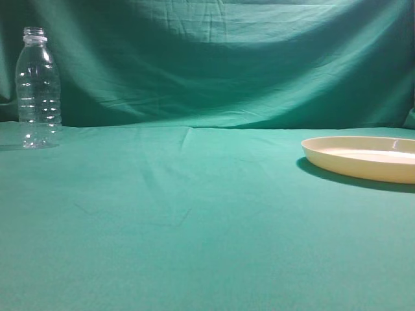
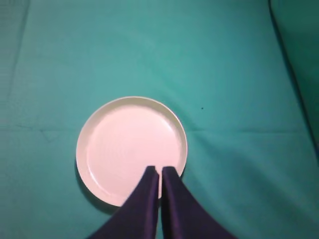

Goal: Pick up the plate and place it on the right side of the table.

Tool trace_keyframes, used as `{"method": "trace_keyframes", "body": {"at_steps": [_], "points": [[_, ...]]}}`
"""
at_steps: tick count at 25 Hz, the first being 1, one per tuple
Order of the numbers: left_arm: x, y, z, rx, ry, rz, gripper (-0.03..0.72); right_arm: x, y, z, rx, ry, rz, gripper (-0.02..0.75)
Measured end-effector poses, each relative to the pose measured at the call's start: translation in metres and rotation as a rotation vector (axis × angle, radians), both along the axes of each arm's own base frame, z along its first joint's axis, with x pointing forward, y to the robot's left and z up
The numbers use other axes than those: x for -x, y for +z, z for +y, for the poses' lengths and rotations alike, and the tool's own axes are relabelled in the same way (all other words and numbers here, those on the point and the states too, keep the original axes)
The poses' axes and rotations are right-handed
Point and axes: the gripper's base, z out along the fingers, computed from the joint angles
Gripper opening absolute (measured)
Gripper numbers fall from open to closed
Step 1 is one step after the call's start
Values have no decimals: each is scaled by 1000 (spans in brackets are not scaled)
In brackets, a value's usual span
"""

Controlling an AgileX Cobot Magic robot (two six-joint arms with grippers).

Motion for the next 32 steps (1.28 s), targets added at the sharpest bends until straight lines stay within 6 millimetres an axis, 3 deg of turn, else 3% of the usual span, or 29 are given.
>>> {"method": "trace_keyframes", "body": {"at_steps": [7,12,20,28,32], "points": [[0,0,0,0,0,0,0,76,37,-3,-39,21,-212,0],[0,0,0,0,0,0,0,118,46,-5,-32,42,-349,0],[0,0,0,0,0,0,0,155,-3,-7,-31,49,-368,0],[0,0,0,0,0,0,0,148,-44,-8,-46,28,-515,0],[0,0,0,0,0,0,0,153,-77,-9,-53,14,-626,0]]}}
